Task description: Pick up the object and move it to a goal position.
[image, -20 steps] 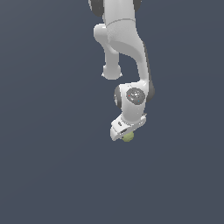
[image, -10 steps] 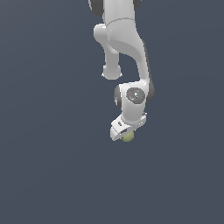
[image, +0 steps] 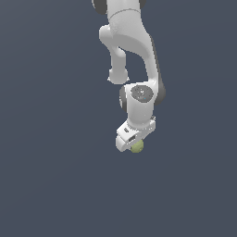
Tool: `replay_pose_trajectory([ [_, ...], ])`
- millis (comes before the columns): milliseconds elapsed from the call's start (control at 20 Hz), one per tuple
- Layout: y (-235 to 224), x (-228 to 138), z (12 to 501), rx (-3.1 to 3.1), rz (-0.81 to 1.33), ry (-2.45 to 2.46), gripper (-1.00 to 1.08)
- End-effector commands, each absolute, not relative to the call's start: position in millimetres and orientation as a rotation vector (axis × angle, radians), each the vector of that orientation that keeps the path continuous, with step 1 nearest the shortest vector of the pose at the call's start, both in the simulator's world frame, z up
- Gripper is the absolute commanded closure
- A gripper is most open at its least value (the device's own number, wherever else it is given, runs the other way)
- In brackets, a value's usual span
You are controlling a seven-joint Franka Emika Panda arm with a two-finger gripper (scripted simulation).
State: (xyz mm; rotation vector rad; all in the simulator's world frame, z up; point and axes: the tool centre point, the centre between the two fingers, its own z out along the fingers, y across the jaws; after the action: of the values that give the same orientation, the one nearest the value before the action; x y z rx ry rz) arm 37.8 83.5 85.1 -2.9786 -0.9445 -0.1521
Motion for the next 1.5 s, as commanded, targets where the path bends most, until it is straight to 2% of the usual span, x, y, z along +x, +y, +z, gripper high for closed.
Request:
replay_pose_trajectory([
  [0, 83, 49, 102, -2.955, -0.209, -0.991, 1.08],
  [700, 86, 108, 223, -2.746, -0.577, -1.287, 1.08],
  [1450, 87, 138, 353, -2.462, -0.917, -1.538, 1.08],
])
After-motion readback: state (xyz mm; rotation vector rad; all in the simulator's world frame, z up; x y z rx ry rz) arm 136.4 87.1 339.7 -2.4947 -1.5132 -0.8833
